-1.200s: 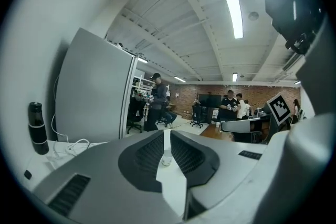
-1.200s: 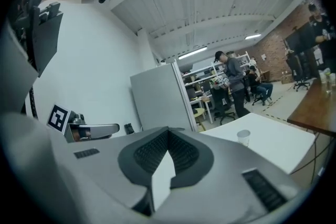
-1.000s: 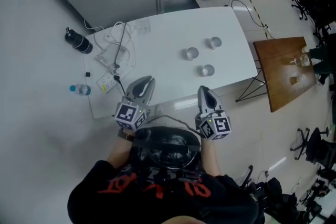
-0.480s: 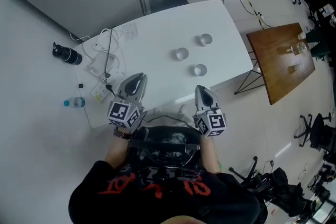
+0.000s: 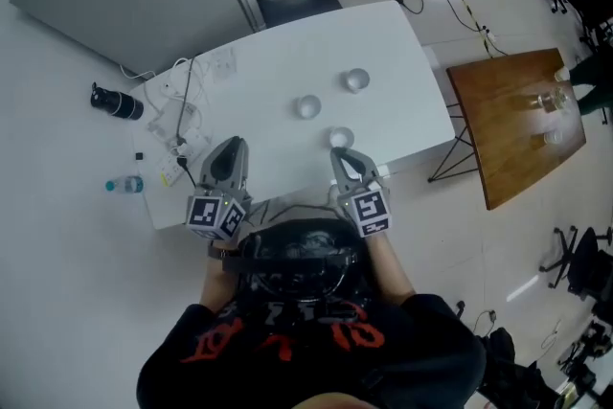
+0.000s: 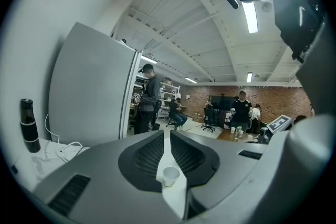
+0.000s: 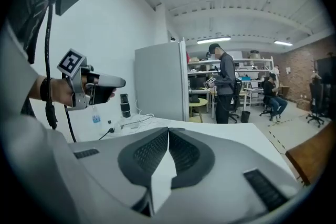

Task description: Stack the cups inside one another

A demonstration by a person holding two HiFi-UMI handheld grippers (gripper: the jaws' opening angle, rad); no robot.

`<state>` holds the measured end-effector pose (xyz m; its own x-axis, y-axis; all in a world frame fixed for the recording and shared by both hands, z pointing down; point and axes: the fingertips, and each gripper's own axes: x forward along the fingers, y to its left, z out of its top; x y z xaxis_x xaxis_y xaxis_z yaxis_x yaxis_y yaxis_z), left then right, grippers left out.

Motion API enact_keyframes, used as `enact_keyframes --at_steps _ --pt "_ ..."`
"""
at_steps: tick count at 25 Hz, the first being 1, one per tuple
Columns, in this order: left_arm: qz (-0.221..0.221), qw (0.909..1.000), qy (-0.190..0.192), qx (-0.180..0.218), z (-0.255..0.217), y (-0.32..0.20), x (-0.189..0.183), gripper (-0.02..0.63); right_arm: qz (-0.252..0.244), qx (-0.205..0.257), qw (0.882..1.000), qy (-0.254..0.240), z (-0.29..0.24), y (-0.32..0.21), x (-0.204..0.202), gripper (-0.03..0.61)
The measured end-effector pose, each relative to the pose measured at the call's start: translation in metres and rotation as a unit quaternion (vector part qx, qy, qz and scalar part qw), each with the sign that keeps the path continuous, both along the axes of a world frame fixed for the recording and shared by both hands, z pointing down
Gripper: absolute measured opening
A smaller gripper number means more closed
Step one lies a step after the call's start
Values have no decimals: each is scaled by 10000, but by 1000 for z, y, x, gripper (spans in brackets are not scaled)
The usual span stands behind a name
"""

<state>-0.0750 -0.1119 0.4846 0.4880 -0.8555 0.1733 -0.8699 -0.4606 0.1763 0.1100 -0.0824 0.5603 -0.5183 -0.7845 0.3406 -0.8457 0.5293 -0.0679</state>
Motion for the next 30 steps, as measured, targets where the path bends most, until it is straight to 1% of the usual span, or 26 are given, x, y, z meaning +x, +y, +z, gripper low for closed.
enact_keyframes --at_steps 1,2,3,5,6,8,10,11,13,14,18,21,25,30 --pt "-5 10000 -30 6 -1 1 9 44 -106 -19 9999 50 3 -3 7 21" --pt "-4 10000 -72 33 -3 2 16 44 -202 -64 9998 51 6 -6 12 53" --pt "-22 9999 -110 74 -6 3 20 44 -283 -128 9995 14 10 -10 15 63" --pt "-123 9997 -170 138 -11 4 19 44 -381 -287 9988 -65 20 -15 18 144" --pt "-180 9995 -195 151 -11 5 17 44 -386 -368 9986 -56 28 -17 20 165" --pt "-272 9994 -176 151 -9 4 14 44 -295 -519 9982 106 46 -20 26 240" --pt "-355 9992 -70 166 -8 3 13 43 -144 -680 9967 411 71 -24 37 341" --pt "-393 9990 -42 185 -8 2 12 43 -89 -791 9952 561 85 -24 41 380" --pt "-475 9986 -57 221 -10 0 8 43 6 -1067 9915 740 112 -24 45 435" --pt "-526 9984 -86 209 -10 0 5 43 59 -1191 9898 784 124 -24 46 448" --pt "-811 9964 -221 -128 2 1 -9 41 161 -1473 9843 959 162 -26 52 446" --pt "-958 9948 -226 -257 9 5 -20 41 156 -1629 9811 1031 185 -32 51 446" --pt "-1034 9936 -222 -394 13 8 -26 41 89 -1670 9776 1277 202 -41 46 446" --pt "-1102 9929 -156 -424 16 11 -32 40 -77 -1792 9698 1654 229 -52 33 446"
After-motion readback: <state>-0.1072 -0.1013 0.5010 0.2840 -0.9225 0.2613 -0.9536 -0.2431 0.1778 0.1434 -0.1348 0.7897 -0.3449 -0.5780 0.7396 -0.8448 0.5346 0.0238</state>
